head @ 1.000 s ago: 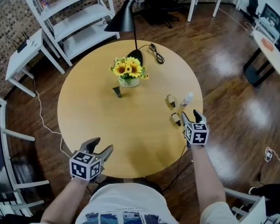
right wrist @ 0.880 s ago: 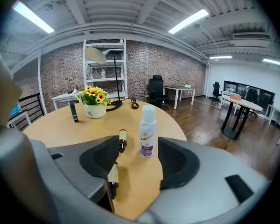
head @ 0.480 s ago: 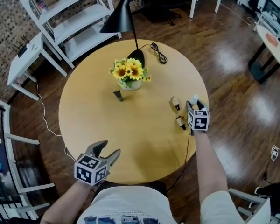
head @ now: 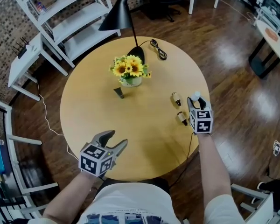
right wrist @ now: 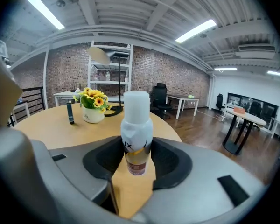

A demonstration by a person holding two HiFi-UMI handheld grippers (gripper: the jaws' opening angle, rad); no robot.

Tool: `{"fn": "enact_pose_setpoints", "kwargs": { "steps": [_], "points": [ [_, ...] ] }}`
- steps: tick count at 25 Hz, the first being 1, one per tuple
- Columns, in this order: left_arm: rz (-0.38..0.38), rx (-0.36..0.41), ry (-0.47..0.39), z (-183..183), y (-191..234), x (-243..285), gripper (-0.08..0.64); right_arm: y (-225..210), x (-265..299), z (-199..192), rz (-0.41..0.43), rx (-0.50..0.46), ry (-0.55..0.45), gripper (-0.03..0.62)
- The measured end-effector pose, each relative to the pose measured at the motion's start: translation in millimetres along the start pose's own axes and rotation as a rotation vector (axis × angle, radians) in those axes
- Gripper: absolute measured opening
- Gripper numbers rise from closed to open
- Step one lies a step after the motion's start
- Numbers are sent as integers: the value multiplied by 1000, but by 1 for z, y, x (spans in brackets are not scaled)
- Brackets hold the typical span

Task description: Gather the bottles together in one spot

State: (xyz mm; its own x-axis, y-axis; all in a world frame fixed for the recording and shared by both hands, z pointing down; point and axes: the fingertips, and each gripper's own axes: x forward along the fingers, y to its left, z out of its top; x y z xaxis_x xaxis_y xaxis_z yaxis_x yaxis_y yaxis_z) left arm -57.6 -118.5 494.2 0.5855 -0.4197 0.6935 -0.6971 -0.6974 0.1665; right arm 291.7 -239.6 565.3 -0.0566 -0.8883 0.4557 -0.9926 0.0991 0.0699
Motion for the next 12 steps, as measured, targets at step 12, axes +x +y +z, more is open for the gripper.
{"fn": "enact_pose_setpoints", "kwargs": {
  "steps": [12],
  "points": [
    [-244,311,-80,132,-100,25,259,133,-85,46,225,-169,-13,202]
  ]
}}
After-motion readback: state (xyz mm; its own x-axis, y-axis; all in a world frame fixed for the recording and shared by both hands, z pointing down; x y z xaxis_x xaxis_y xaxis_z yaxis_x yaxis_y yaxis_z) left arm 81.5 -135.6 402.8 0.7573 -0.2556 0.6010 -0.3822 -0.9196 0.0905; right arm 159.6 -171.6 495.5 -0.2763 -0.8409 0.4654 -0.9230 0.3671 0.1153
